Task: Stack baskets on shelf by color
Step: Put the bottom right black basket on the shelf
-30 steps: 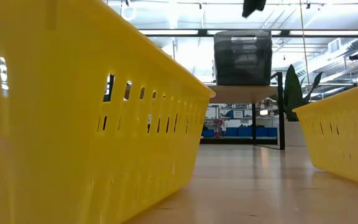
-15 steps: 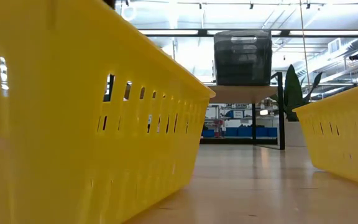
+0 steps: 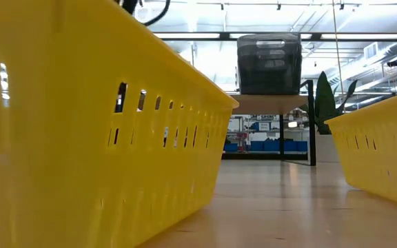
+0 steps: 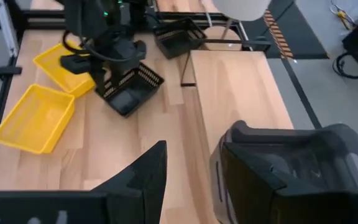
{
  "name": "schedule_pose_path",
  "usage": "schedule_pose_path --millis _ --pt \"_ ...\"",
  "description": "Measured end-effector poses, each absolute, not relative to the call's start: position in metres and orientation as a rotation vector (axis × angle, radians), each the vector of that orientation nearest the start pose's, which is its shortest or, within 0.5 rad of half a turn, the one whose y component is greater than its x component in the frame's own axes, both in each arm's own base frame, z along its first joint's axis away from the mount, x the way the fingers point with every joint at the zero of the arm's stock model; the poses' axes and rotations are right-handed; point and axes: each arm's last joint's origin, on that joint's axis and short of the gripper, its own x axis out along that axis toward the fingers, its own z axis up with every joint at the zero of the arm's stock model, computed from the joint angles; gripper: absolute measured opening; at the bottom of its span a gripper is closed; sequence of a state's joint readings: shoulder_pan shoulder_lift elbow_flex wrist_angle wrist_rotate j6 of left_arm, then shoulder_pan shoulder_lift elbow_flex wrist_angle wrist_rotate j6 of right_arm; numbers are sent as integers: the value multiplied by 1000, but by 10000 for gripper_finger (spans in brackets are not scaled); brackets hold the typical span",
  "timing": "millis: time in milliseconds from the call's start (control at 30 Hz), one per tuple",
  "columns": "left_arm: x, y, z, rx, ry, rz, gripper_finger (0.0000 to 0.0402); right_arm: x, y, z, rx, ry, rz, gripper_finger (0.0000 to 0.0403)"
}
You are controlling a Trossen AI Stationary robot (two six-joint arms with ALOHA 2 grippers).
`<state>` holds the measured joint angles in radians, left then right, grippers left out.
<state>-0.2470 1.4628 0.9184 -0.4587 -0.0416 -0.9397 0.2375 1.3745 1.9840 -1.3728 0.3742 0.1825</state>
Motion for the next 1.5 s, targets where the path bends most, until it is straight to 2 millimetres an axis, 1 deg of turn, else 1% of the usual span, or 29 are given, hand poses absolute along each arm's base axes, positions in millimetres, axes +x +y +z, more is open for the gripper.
schedule_pose_path --millis 100,233,300,400,633,800,900,1067,1100,1167,1233,1300,1400,1500 --pt "281 -67 200 -705 966 386 213 199 40 483 -77 722 -203 157" --pt "291 -69 192 -709 927 389 250 196 41 476 -64 740 -212 158" --pt "294 -70 187 -706 931 391 255 196 41 473 -58 745 -213 158" --pt "298 -71 177 -698 947 402 248 196 41 470 -56 739 -211 158" --pt "302 -75 157 -667 1008 427 205 195 42 469 -47 714 -201 158" --pt "303 -75 148 -653 1037 438 161 196 45 471 -34 689 -191 158" --pt "303 -76 147 -671 1060 416 120 196 46 473 -31 674 -184 158" --pt "303 -76 150 -760 1102 363 26 197 46 473 -49 674 -178 158" --pt "303 -77 151 -785 1104 352 15 197 46 473 -49 675 -178 158" --pt "304 -78 158 -853 1087 315 11 197 46 473 -50 675 -177 158" --pt "305 -81 172 -929 1043 238 12 197 46 473 -49 675 -177 158" --pt "307 -82 189 -996 973 144 10 197 46 473 -51 675 -175 158" --pt "305 -82 226 -1051 822 32 5 196 46 473 -69 677 -162 158" --pt "303 -78 269 -995 673 -21 5 196 46 473 -76 677 -160 158"
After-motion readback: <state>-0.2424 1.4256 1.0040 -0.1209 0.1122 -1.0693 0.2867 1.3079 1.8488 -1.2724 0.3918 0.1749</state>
